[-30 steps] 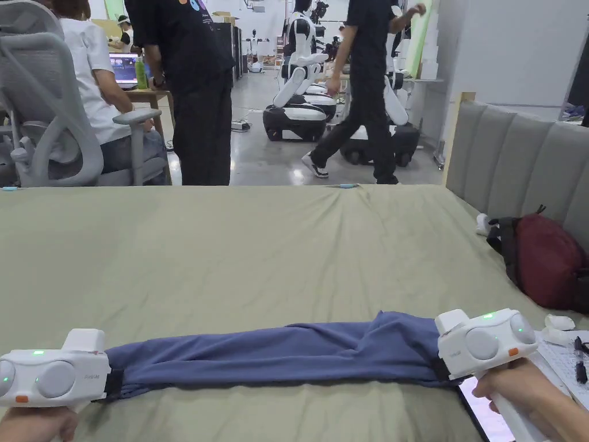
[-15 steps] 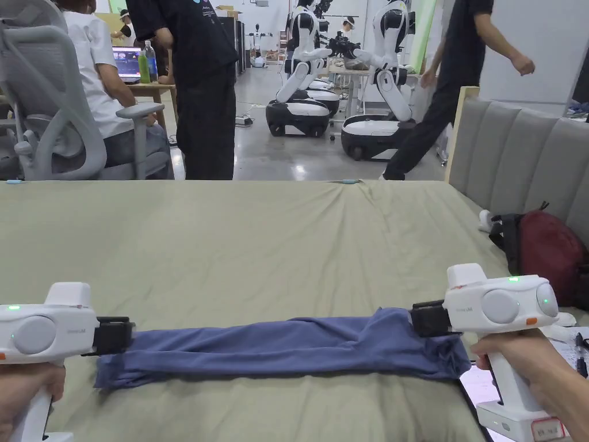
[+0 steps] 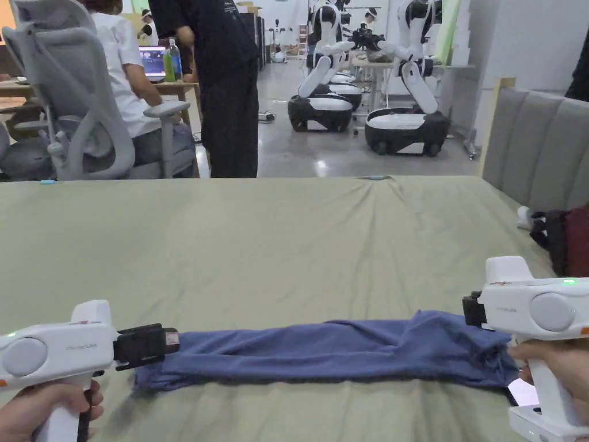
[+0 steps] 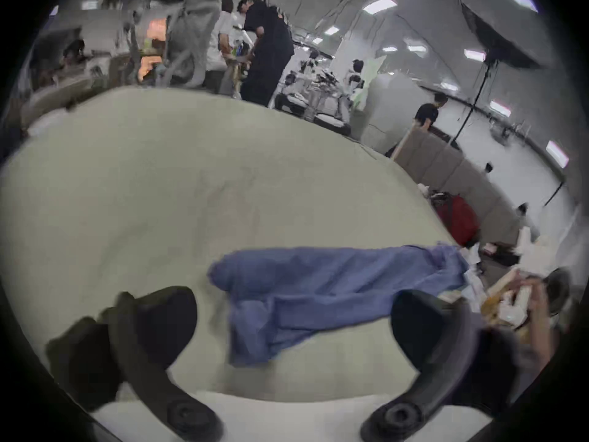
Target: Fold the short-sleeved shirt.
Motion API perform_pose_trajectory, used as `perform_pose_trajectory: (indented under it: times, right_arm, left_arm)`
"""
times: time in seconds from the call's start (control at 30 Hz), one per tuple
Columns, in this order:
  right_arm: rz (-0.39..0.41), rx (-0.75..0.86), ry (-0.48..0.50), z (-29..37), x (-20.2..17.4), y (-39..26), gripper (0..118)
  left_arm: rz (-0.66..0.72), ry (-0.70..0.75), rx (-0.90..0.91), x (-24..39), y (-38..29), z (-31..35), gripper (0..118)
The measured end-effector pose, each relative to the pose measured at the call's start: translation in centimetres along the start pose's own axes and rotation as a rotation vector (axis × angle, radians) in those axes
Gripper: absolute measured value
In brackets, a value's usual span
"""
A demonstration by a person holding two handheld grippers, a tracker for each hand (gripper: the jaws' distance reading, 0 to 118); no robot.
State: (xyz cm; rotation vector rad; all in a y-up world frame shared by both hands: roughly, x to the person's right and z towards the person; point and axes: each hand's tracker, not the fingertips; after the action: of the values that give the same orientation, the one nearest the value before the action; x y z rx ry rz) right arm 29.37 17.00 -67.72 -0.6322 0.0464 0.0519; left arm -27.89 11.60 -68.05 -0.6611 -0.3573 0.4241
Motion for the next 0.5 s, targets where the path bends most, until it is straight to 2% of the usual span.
perform_pose_trajectory:
  times: [0.07, 0.13, 0.2, 0.27, 0.33, 0.4, 0.43, 0.47, 0.5]
  right_arm:
    - [0.01, -0.005, 0.007, 0.0, -0.8, -0.2, 0]
    - [0.012, -0.014, 0.008, 0.2, -1.7, -0.1, 0]
    - [0.013, -0.021, 0.019, 0.2, -2.5, -0.3, 0]
    - [-0.011, -0.044, 0.039, -1.0, -2.3, 0.1, 0]
    - [-0.017, -0.051, 0.048, -0.9, -2.7, 0.1, 0]
    - [-0.014, -0.052, 0.036, -0.8, -3.0, 0.1, 0]
    - [-0.008, -0.051, 0.031, -0.7, -3.2, 0.0, 0]
    - [-0.007, -0.051, 0.03, -0.7, -3.3, 0.0, 0]
    - [-0.012, -0.058, 0.033, -1.0, -3.0, 0.2, 0]
  left_arm:
    - [0.064, -0.055, -0.002, -1.9, 0.1, -0.4, 107]
    - [0.176, -0.102, -0.06, -4.0, 0.0, -1.8, 113]
    - [0.244, -0.136, -0.096, -6.0, -0.2, -3.3, 112]
    - [0.291, -0.132, -0.094, -7.3, -0.6, -4.6, 103]
    - [0.381, -0.222, -0.033, -8.0, 0.1, -4.8, 94]
    - [0.428, -0.264, -0.067, -8.6, 0.3, -6.1, 77]
    - [0.41, -0.255, -0.083, -8.7, 0.3, -7.1, 63]
    - [0.402, -0.251, -0.098, -9.2, 0.5, -8.0, 42]
    - [0.405, -0.227, -0.127, -9.5, 0.6, -8.9, 16]
